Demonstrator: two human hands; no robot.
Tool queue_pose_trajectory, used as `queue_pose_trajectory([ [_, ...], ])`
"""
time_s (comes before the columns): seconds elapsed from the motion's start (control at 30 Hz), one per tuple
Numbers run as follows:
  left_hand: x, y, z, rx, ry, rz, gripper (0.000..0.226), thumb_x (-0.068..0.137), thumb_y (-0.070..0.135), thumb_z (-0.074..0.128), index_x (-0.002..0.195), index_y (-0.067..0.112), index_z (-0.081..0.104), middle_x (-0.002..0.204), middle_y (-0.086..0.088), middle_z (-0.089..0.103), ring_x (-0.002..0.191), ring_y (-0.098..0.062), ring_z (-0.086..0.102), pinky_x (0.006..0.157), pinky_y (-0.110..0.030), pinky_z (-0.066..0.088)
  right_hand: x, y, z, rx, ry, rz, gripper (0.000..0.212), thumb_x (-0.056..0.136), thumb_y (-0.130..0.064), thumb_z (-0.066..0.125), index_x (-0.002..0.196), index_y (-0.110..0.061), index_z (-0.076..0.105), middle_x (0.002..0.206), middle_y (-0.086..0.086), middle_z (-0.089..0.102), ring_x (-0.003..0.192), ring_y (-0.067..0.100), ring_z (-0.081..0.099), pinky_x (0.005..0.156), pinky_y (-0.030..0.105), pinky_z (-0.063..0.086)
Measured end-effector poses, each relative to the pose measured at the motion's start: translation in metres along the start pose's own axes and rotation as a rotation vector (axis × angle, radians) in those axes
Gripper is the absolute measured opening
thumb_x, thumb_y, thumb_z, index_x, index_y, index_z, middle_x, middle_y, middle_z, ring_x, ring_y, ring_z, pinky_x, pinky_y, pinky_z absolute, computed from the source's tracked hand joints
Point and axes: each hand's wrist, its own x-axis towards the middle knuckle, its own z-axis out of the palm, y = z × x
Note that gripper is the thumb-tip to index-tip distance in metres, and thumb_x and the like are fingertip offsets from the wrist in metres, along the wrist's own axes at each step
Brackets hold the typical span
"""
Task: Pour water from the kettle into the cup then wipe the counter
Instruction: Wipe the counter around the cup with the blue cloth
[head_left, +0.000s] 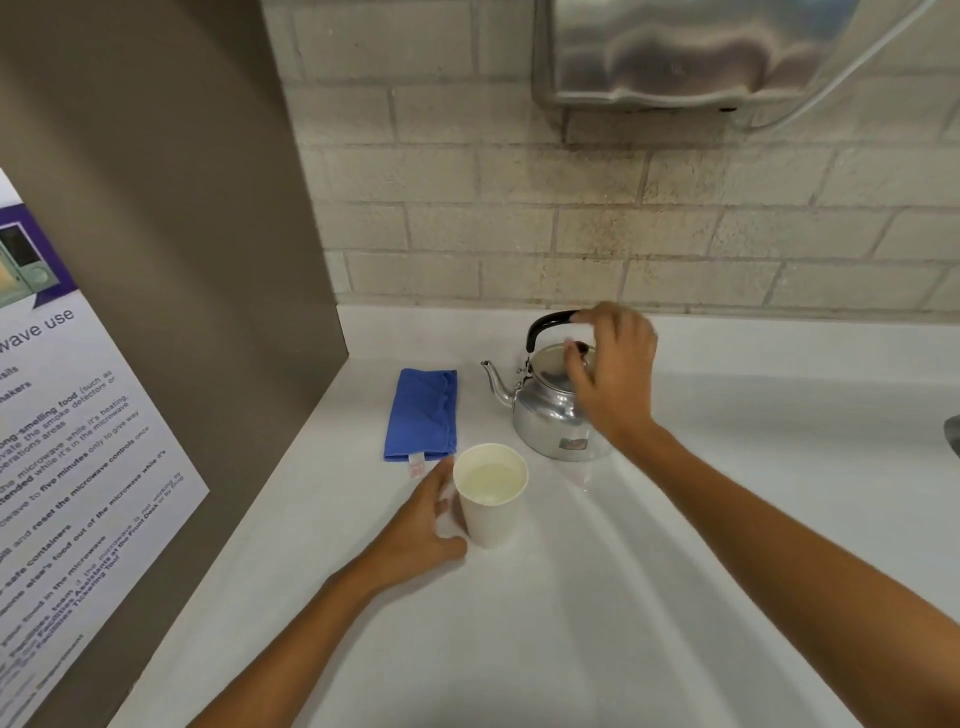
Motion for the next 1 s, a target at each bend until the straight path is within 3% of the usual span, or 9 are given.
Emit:
queue_pose_trajectory([
  [0.07,0.001,-0.001,-0.018,-0.007,0.093,-0.066,0.082,0.078,-0.004,0.060,0.144,0.024,0.019,0.151,-0.002,0.026,0.137,-0.021,0.030,0.105,-0.028,0.033,-0.034,-0.010,-0.003,0.033,-0.028,-0.112,0.020,0.081,-0.017,0.047,0.098,-0.010,0.055,0.098,0.014,0.060,0.094,0.023,0.043,0.082,0.029,0.028],
  [0.13,0.011,0.002,-0.033,0.034,0.234,-0.058,0.068,0.083,-0.003,0.056,0.141,0.018,0.028,0.149,-0.007,0.033,0.134,-0.022,0.035,0.104,-0.031,0.034,-0.068,-0.018,-0.001,0.038,-0.156,-0.100,0.016,0.079,-0.011,0.048,0.093,-0.008,0.057,0.091,0.013,0.059,0.088,0.025,0.043,0.076,0.029,0.029],
  [0.27,0.047,0.010,-0.056,0.261,0.393,-0.058,0.051,0.088,0.008,0.053,0.137,0.010,0.036,0.145,-0.011,0.039,0.131,-0.026,0.039,0.103,-0.031,0.033,-0.114,-0.029,0.015,-0.019,-0.507,0.067,0.029,0.084,-0.014,0.053,0.113,-0.012,0.055,0.115,0.010,0.057,0.107,0.029,0.049,0.091,0.034,0.037],
  [0.37,0.076,0.013,-0.063,0.423,0.377,-0.061,0.050,0.092,0.015,0.048,0.139,0.010,0.032,0.148,-0.012,0.034,0.132,-0.029,0.036,0.106,-0.036,0.032,-0.128,-0.033,0.022,-0.107,-0.616,0.116,0.039,0.093,-0.030,0.038,0.130,-0.018,0.040,0.137,0.005,0.043,0.125,0.024,0.037,0.105,0.033,0.031],
  [0.53,0.109,0.010,-0.063,0.595,0.308,-0.058,0.050,0.096,0.023,0.040,0.141,0.008,0.026,0.151,-0.014,0.028,0.137,-0.030,0.029,0.112,-0.040,0.028,-0.137,-0.031,0.027,-0.242,-0.808,0.171,0.051,0.098,-0.036,0.019,0.144,-0.016,0.017,0.156,0.007,0.016,0.143,0.024,0.013,0.119,0.041,0.013],
  [0.67,0.128,-0.004,-0.060,0.832,0.280,-0.072,0.055,0.097,0.031,0.032,0.144,0.008,0.015,0.156,-0.015,0.009,0.144,-0.029,0.008,0.117,-0.039,0.014,-0.142,-0.029,0.027,-0.262,-0.902,0.195,0.056,0.098,-0.042,0.013,0.147,-0.019,-0.002,0.159,0.005,-0.002,0.146,0.023,-0.005,0.120,0.042,-0.002],
  [0.77,0.136,-0.016,-0.058,0.917,0.292,-0.136,0.062,0.096,0.040,0.028,0.145,0.009,0.007,0.156,-0.017,0.000,0.144,-0.032,0.000,0.117,-0.041,0.011,-0.151,-0.026,0.022,-0.281,-0.920,0.213,0.060,0.096,-0.049,0.010,0.145,-0.022,-0.011,0.158,0.004,-0.012,0.145,0.021,-0.014,0.118,0.040,-0.009],
  [0.9,0.137,-0.032,-0.051,0.955,0.297,-0.180,0.064,0.095,0.045,0.026,0.145,0.009,0.007,0.156,-0.017,0.008,0.144,-0.031,0.003,0.118,-0.042,0.011,-0.154,-0.025,0.021,-0.284,-0.906,0.220,0.063,0.094,-0.054,0.006,0.143,-0.023,-0.016,0.157,0.002,-0.016,0.143,0.019,-0.019,0.117,0.038,-0.012],
  [1.0,0.126,-0.032,-0.046,1.019,0.223,-0.102,0.060,0.096,0.041,0.024,0.146,0.013,0.004,0.157,-0.013,0.007,0.144,-0.029,0.003,0.118,-0.040,0.009,-0.155,-0.026,0.021,-0.283,-0.890,0.214,0.063,0.094,-0.053,0.006,0.143,-0.022,-0.017,0.157,0.001,-0.016,0.143,0.018,-0.019,0.117,0.038,-0.012],
])
